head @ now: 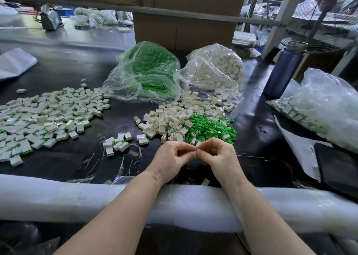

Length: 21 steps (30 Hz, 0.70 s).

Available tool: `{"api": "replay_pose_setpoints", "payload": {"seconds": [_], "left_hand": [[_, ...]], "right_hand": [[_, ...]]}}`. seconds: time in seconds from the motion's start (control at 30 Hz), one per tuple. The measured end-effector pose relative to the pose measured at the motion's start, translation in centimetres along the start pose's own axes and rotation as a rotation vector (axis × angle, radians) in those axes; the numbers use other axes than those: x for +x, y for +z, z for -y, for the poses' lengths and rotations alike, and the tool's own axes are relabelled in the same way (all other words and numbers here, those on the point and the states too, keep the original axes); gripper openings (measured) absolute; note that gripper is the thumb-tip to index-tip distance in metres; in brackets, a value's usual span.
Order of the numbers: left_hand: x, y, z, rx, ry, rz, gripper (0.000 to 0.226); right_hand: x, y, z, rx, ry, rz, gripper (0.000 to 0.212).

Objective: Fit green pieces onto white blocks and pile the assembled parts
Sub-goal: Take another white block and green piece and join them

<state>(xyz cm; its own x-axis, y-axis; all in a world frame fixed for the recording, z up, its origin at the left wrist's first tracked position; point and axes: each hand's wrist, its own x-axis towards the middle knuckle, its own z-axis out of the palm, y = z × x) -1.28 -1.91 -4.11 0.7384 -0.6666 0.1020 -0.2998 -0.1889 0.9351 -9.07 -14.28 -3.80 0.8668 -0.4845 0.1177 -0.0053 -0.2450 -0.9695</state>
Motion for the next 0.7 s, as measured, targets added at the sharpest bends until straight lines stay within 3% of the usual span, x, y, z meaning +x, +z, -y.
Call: {"api": "replay_pose_setpoints", "payload": {"seconds": [0.1, 0.27, 0.33, 0.7], "left_hand": [[-0.02, 0.03, 0.11, 0.035, 0.014, -0.003, 0.027], [0.2, 0.13, 0.46, 0.007, -0.012, -0.027, 0.014], [0.22, 0.12, 0.48, -0.01, -0.019, -0.044, 0.005], [0.15, 0.12, 0.39, 0.011, -0.051, -0.014, 0.009]], "right_hand": [[0.02, 0.0, -0.08, 0.042, 0.025, -0.027, 0.012], [-0.16, -0.07, 0.08, 0.159, 0.043, -0.031, 0.007], [-0.17, 0.01, 0.1, 0.136, 0.036, -0.036, 0.008], [0.21, 0.47, -0.3, -0.045, 0.066, -0.02, 0.019]]}}
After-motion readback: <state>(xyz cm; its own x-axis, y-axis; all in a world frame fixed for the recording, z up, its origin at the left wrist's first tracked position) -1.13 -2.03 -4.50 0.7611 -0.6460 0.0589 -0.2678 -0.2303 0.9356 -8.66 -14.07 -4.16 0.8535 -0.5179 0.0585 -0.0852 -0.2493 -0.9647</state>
